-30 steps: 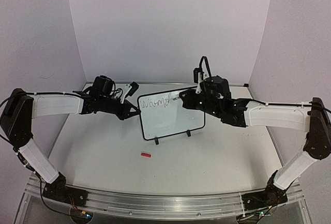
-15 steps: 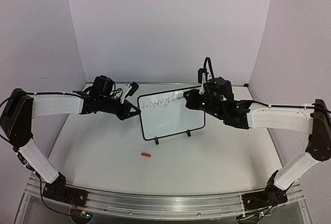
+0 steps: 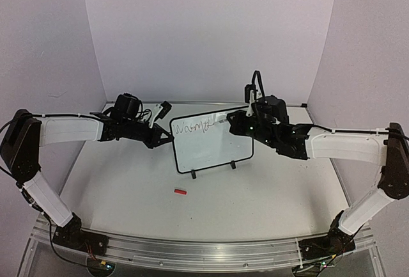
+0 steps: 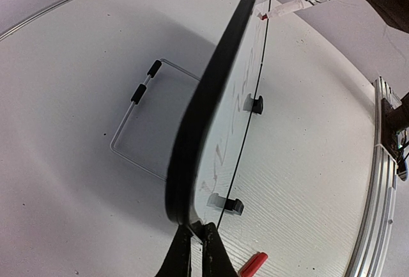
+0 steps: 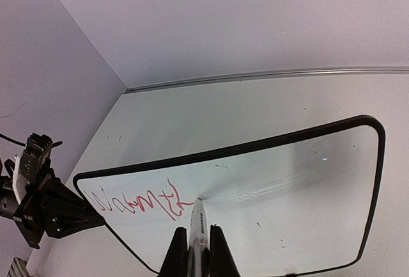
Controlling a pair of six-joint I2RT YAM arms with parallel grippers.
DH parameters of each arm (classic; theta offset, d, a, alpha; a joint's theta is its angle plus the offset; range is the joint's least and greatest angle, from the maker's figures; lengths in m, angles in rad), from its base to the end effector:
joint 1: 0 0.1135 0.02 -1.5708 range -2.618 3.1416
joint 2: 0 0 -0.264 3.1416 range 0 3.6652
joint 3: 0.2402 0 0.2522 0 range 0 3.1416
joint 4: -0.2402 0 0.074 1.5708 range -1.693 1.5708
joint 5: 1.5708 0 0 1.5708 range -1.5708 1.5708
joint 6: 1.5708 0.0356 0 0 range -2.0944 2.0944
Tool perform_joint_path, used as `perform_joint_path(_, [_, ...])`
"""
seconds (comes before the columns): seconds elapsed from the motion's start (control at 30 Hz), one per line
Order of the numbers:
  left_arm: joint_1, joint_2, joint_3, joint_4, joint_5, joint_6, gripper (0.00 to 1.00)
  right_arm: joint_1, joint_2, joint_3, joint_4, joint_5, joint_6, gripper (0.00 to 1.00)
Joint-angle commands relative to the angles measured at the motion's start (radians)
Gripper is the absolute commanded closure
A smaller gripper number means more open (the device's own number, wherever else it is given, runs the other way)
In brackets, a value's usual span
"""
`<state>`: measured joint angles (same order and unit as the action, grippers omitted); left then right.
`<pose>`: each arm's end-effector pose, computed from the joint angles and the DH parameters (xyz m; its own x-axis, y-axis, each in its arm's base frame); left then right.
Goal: Write a sentence on the whiteboard
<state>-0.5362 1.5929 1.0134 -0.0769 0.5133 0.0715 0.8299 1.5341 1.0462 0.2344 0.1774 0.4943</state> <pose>0.2892 -0.1922 0.2294 -0.4676 0.3503 -0.8116 0.8149 0.5264 -0.2423 0.2479 0.2617 0.2881 -0.4389 0.2121 -0.8732 -0.4575 0.7836 0.4203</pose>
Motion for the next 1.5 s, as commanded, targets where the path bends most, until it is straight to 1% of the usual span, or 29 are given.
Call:
perform_joint_path(0.0, [0.0, 0.018, 0.017, -0.05, -0.066, 0.049, 1.0, -0.002, 0.003, 0.0, 0.01, -0.007, 0.015, 1.0])
perform_joint_path(0.53, [0.0, 0.017, 0.016, -0.05, -0.067, 0.046, 1.0, -0.004, -0.008, -0.023, 0.0, -0.016, 0.03, 1.0])
perform_joint_path(0.7, [-0.001, 0.017, 0.021, -0.053, -0.065, 0.044, 1.0, -0.003, -0.061, -0.038, 0.008, -0.025, 0.018, 1.0])
perform_joint_path(0.83, [-0.001, 0.016, 0.021, -0.056, -0.065, 0.045, 1.0, -0.003, -0.13, -0.066, -0.003, 0.007, -0.002, 1.0])
perform_joint_path(0.97, [-0.001, 0.024, 0.028, -0.061, -0.065, 0.048, 1.0, -0.016, -0.161, -0.073, -0.032, 0.033, -0.029, 1.0])
perform_joint_path(1.13, [-0.001, 0.036, 0.042, -0.073, -0.066, 0.053, 1.0, -0.054, -0.155, -0.072, -0.032, 0.005, -0.025, 1.0])
perform_joint_path(1.47, [-0.001, 0.028, 0.035, -0.069, -0.069, 0.054, 1.0, -0.064, -0.115, -0.051, -0.026, -0.013, -0.021, 1.0])
